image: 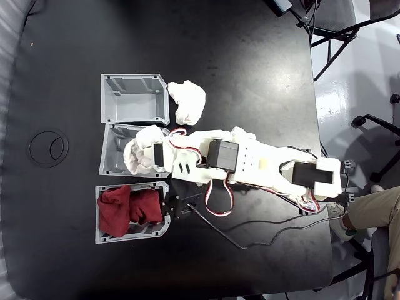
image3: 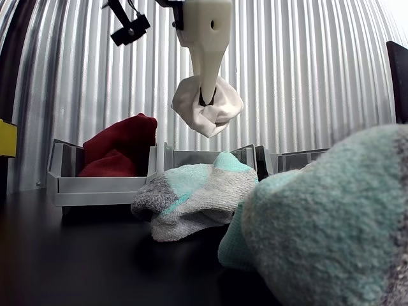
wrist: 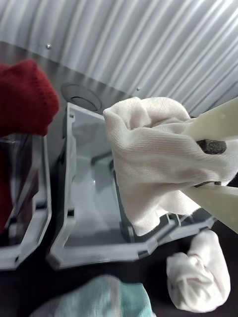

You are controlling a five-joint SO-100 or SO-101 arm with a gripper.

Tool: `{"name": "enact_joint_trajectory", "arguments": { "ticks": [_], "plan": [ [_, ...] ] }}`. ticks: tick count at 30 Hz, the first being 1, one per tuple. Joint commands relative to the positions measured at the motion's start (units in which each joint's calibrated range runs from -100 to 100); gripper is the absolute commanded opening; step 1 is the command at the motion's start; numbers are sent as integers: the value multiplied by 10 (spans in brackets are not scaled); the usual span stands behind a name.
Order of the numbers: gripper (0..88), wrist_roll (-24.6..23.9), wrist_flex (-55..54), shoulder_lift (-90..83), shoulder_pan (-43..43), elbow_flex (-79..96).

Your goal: Put the sock in the container

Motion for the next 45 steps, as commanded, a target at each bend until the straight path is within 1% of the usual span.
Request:
{"name": "enact_joint_trajectory", "arguments": {
  "ticks": [1, 8, 20, 22, 25, 31, 41, 45],
  "plan": [
    [14, -4, -10, 24, -5, -85],
    [14, -4, -7, 89, 18, -164],
    [23, -4, -4, 108, 26, -157],
    [46, -4, -3, 108, 25, -157],
    [117, -4, -2, 107, 28, -157],
    [219, -4, 45, 105, 29, -158],
    [317, -1, 98, 93, 30, -166],
    [317, 0, 101, 82, 29, -166]
  ]
}}
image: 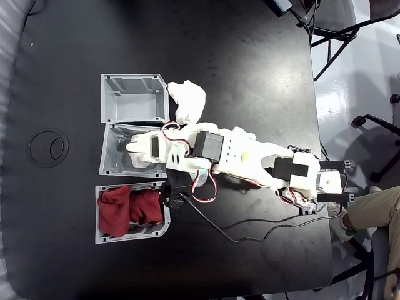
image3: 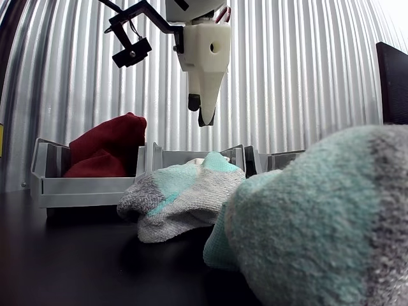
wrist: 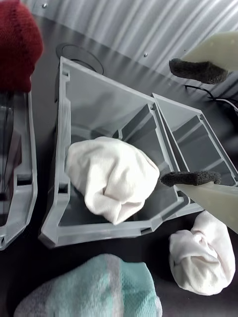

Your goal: Put the sock in the container

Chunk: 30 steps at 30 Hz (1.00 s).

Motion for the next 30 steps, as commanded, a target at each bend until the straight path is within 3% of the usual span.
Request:
{"name": "enact_joint_trajectory", "arguments": {
  "ticks": [1, 4, 12, 19, 30],
  "plan": [
    [316, 1, 5, -38, 2, -28],
    [283, -3, 8, -55, -5, -21],
    [10, -3, 127, -84, -50, -26],
    [14, -3, 198, -148, -85, -28],
    [14, 1, 201, -426, -141, -21]
  ]
}}
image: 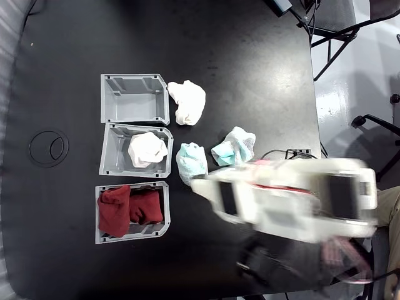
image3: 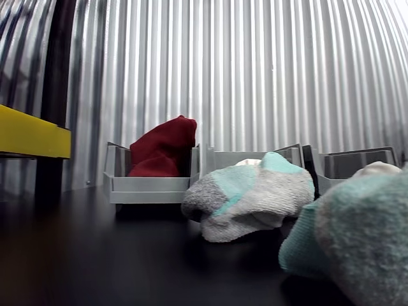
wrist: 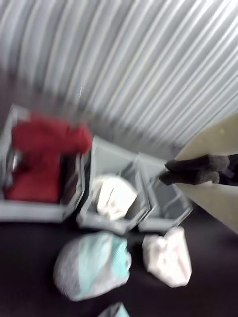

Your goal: Put the sock in the container

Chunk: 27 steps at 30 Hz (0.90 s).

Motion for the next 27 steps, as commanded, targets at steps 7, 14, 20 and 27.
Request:
{"name": "enact_joint_trajectory", "arguments": {
  "ticks": [7, 14, 20, 27],
  "plan": [
    [13, 0, 2, -199, -1, -19],
    [13, -2, 18, -271, -6, -17],
    [13, 3, 26, -347, 0, 70],
    [13, 3, 23, -519, -6, 355]
  ]
}}
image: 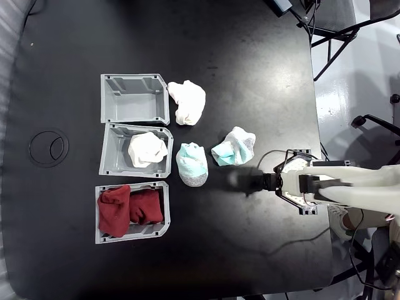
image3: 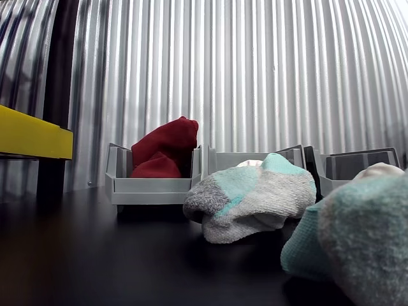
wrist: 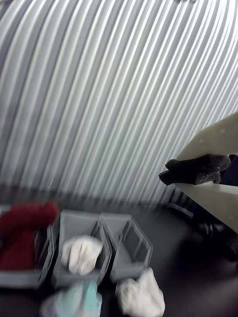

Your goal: Put the sock in the container

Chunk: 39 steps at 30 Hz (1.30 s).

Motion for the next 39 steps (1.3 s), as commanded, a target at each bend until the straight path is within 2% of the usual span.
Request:
{"name": "enact_joint_trajectory", "arguments": {
  "ticks": [1, 7, 16, 23, 39],
  "plan": [
    [13, 2, 14, -103, -5, 167],
    [13, 0, -52, -225, 1, 378],
    [13, 1, -317, -413, 1, 725],
    [13, 0, -472, -511, 1, 942],
    [13, 2, -556, -579, 1, 1194]
  ]
}}
